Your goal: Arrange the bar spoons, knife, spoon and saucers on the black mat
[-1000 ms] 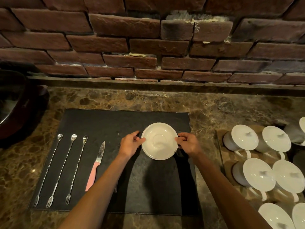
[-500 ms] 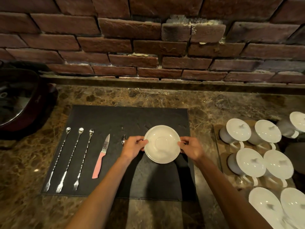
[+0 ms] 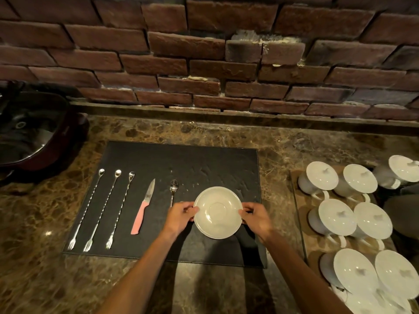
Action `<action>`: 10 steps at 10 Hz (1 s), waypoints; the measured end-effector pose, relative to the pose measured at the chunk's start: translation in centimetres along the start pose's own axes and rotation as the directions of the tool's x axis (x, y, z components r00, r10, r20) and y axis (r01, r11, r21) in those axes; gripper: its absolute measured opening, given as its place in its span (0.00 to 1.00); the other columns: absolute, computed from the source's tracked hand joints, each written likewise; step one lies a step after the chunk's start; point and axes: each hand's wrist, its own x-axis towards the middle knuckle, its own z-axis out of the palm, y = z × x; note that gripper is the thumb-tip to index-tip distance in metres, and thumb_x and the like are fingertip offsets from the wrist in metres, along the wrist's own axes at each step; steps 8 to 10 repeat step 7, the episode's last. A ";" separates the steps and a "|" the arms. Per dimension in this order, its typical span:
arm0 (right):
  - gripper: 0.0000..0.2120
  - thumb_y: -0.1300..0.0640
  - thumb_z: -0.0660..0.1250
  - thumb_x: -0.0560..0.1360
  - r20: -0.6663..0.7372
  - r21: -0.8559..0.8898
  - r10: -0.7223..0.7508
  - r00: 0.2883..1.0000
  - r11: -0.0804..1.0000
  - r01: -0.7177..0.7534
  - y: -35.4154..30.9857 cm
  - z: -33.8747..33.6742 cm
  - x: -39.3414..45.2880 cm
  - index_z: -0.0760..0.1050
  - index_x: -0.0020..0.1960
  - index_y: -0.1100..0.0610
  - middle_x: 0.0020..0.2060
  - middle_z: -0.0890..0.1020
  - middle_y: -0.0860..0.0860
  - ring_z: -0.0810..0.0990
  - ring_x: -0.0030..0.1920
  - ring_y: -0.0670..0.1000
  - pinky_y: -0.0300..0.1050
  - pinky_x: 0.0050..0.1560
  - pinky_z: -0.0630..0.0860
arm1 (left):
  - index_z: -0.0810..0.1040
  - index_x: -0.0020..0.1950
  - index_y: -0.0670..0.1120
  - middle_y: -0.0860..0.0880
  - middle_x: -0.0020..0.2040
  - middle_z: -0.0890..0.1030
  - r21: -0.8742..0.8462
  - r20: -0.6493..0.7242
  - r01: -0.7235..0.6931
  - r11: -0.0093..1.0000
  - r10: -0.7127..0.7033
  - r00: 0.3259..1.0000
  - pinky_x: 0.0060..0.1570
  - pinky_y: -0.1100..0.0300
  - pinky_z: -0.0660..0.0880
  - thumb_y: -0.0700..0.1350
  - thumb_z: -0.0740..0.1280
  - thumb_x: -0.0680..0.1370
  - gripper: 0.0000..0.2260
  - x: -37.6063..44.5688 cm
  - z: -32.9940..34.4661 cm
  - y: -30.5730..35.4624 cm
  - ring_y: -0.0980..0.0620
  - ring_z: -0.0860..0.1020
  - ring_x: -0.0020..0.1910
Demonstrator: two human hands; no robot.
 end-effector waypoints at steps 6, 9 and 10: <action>0.12 0.61 0.64 0.78 0.075 -0.100 0.029 0.997 0.995 -0.021 -0.3 -0.5 0.4 0.81 0.58 0.63 0.46 0.85 0.56 0.83 0.53 0.56 0.48 0.55 0.78 | 0.81 0.64 0.44 0.44 0.52 0.83 -0.088 -0.134 -0.069 0.994 0.057 0.989 0.59 0.57 0.78 0.38 0.70 0.79 0.13 -0.3 -0.2 -0.1 0.52 0.80 0.50; 0.16 0.57 0.64 0.79 -0.007 -0.291 -0.095 0.995 0.953 0.089 -1.9 -1.5 -0.3 0.77 0.60 0.67 0.56 0.82 0.63 0.80 0.58 0.61 0.56 0.62 0.74 | 0.81 0.65 0.48 0.50 0.60 0.78 0.034 -0.222 -0.219 0.975 0.221 0.950 0.59 0.61 0.73 0.43 0.67 0.82 0.12 -1.7 -0.9 1.4 0.62 0.76 0.53; 0.16 0.57 0.64 0.79 -0.007 -0.291 -0.095 0.995 0.953 0.089 -1.9 -1.5 -0.3 0.77 0.60 0.67 0.56 0.82 0.63 0.80 0.58 0.61 0.56 0.62 0.74 | 0.81 0.65 0.48 0.50 0.60 0.78 0.034 -0.222 -0.219 0.975 0.221 0.950 0.59 0.61 0.73 0.43 0.67 0.82 0.12 -1.7 -0.9 1.4 0.62 0.76 0.53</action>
